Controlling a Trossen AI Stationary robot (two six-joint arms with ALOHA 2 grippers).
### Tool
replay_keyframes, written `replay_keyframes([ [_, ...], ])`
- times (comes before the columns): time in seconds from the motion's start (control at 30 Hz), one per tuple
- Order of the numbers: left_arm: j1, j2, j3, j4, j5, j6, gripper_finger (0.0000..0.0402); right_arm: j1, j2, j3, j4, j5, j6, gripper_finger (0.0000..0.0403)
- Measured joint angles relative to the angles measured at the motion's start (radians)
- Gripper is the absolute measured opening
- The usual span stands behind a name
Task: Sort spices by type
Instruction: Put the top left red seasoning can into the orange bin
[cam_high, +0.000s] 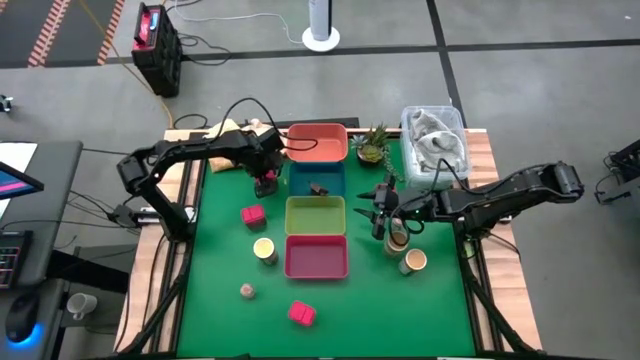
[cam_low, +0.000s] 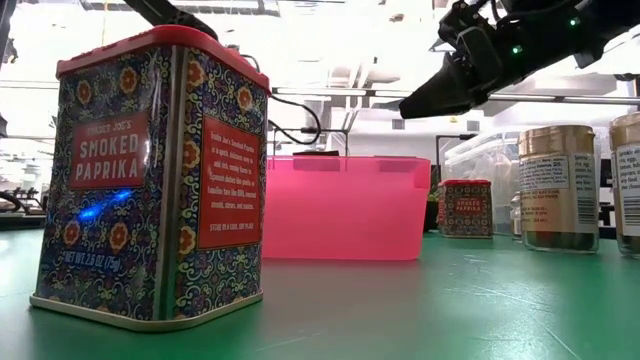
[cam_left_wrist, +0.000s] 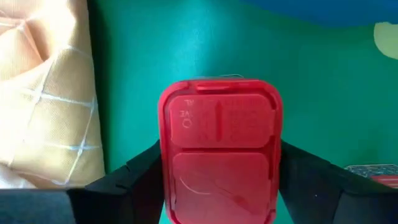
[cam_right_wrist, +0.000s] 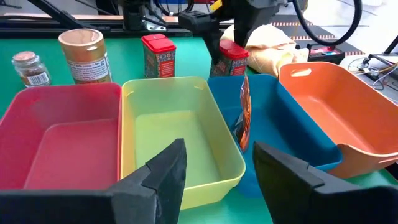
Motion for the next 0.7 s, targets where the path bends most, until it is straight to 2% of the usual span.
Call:
replay_keyframes([
  [0.2,0.0,0.0,-0.002,0.006,0.0,-0.007,0.0206,0.0,0.0,0.0,0.0,0.0,0.0,0.0213],
  [0.4,0.0,0.001,0.011,0.003,-0.011,0.001,0.0206,0.0,0.0,0.0,0.0,0.0,0.0,0.0213],
  [0.57,-0.009,0.002,0.145,-0.087,-0.016,0.028,0.0206,0.0,0.0,0.0,-0.001,0.0,-0.002,0.0213],
  [0.7,-0.016,0.002,0.287,-0.155,-0.076,0.083,0.0206,0.0,0.0,0.0,-0.002,0.0,-0.009,0.0213],
])
